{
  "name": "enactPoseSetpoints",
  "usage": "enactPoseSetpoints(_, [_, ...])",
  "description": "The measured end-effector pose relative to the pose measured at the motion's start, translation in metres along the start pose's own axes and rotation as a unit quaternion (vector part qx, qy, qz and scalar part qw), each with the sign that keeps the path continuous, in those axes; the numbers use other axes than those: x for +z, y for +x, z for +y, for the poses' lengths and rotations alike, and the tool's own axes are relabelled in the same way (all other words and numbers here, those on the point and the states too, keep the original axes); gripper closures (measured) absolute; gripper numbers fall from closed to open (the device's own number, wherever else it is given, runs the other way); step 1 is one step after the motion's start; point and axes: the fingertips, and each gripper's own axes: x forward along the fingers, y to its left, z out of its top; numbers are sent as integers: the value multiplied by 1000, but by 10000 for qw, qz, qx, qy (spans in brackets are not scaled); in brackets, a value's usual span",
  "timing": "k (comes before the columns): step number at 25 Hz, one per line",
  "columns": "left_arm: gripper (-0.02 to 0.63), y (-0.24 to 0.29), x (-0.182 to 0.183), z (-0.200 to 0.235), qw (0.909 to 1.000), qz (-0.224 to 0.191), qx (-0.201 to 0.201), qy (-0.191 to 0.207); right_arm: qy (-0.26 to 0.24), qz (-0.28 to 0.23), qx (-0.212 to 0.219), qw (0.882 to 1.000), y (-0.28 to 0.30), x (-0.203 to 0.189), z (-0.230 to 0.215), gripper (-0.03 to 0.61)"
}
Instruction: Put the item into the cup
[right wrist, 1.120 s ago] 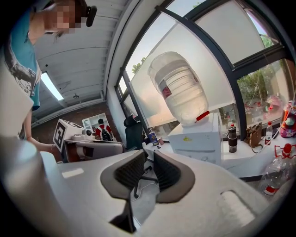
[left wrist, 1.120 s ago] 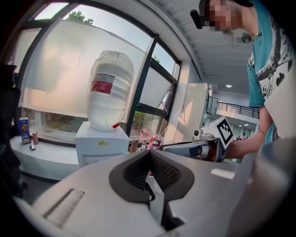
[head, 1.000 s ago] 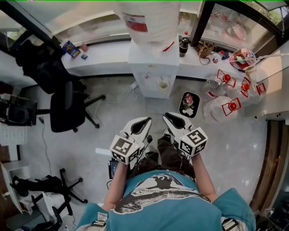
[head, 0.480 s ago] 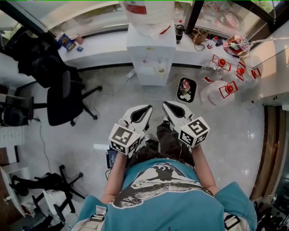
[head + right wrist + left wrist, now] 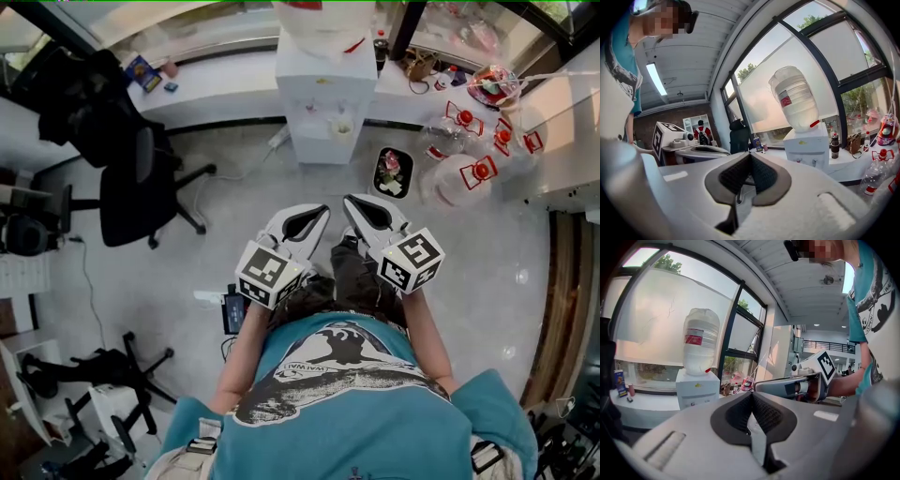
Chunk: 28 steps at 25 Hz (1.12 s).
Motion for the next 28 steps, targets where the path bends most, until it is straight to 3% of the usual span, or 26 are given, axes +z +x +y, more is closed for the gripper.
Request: enactPoseSetpoints(28, [601,-8,5,5,9999,-99,29,71,-174,196,237,9994,17,1,14,578])
